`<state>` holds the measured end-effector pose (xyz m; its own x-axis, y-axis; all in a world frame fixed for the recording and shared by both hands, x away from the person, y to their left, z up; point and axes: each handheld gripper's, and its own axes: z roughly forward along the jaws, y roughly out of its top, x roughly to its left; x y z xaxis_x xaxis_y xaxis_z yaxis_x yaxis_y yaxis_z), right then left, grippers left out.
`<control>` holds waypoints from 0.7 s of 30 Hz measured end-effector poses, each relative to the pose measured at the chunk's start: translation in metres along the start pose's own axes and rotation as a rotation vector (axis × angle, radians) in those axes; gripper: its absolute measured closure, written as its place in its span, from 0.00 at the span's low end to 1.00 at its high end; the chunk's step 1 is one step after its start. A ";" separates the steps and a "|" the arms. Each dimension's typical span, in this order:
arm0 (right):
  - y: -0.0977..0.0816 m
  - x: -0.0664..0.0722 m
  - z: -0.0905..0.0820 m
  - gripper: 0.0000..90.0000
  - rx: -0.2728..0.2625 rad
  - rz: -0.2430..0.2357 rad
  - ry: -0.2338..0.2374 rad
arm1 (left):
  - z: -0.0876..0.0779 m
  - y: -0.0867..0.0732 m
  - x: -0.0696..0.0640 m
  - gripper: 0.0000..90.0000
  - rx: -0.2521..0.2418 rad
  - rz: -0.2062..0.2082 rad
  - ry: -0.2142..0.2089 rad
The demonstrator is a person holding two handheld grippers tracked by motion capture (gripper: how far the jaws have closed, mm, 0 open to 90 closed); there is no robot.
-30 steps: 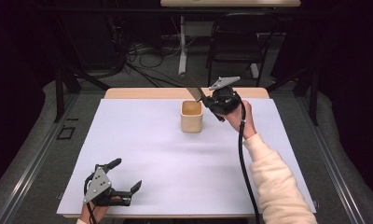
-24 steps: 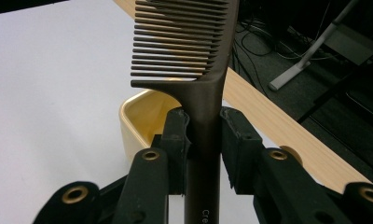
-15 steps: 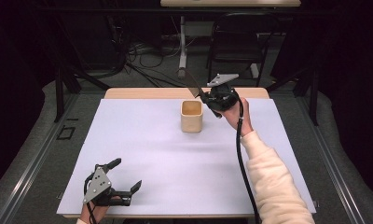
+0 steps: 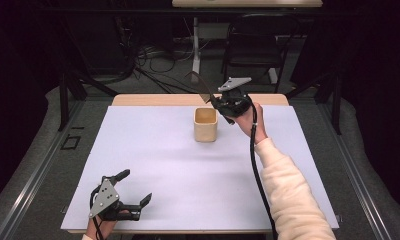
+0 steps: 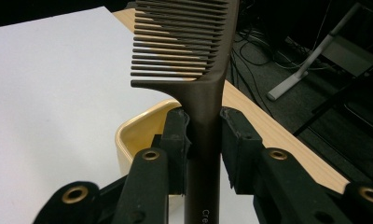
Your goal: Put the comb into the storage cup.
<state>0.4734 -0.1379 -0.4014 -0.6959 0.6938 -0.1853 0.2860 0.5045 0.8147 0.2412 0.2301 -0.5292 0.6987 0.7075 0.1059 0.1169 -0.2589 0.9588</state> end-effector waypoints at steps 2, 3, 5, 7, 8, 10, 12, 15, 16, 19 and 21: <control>0.001 0.000 0.000 0.81 -0.002 0.003 0.000 | 0.000 0.000 0.000 0.00 -0.001 0.001 0.000; 0.002 0.000 0.001 0.80 -0.005 0.000 0.000 | 0.000 0.000 0.000 0.00 -0.001 0.000 0.000; 0.003 0.001 0.001 0.80 -0.011 0.000 -0.002 | 0.000 0.000 0.000 0.00 -0.001 0.000 0.000; 0.004 0.001 0.002 0.81 -0.017 -0.005 -0.003 | 0.000 0.000 0.000 0.00 0.001 -0.001 0.000; 0.005 0.002 0.002 0.80 -0.015 -0.004 -0.001 | 0.000 0.000 0.000 0.00 0.000 -0.001 0.000; 0.006 0.002 0.003 0.81 -0.015 -0.007 0.001 | 0.000 0.000 0.000 0.00 -0.001 0.000 0.000; 0.007 0.003 0.004 0.80 -0.019 -0.005 0.002 | 0.000 0.000 0.000 0.00 -0.002 -0.002 0.000; 0.008 0.003 0.005 0.80 -0.028 -0.005 0.001 | 0.000 0.000 0.000 0.00 -0.001 0.001 -0.001; 0.008 0.003 0.005 0.80 -0.030 -0.007 0.002 | 0.000 0.000 0.000 0.00 -0.001 0.000 0.000; 0.009 0.004 0.006 0.80 -0.036 -0.004 -0.002 | 0.000 0.000 0.000 0.00 -0.002 0.000 -0.001; 0.010 0.004 0.006 0.81 -0.042 -0.003 -0.003 | 0.000 0.000 0.000 0.00 -0.002 0.000 -0.001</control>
<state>0.4770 -0.1272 -0.3971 -0.6947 0.6938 -0.1898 0.2558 0.4850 0.8363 0.2411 0.2302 -0.5290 0.6991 0.7071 0.1059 0.1151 -0.2575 0.9594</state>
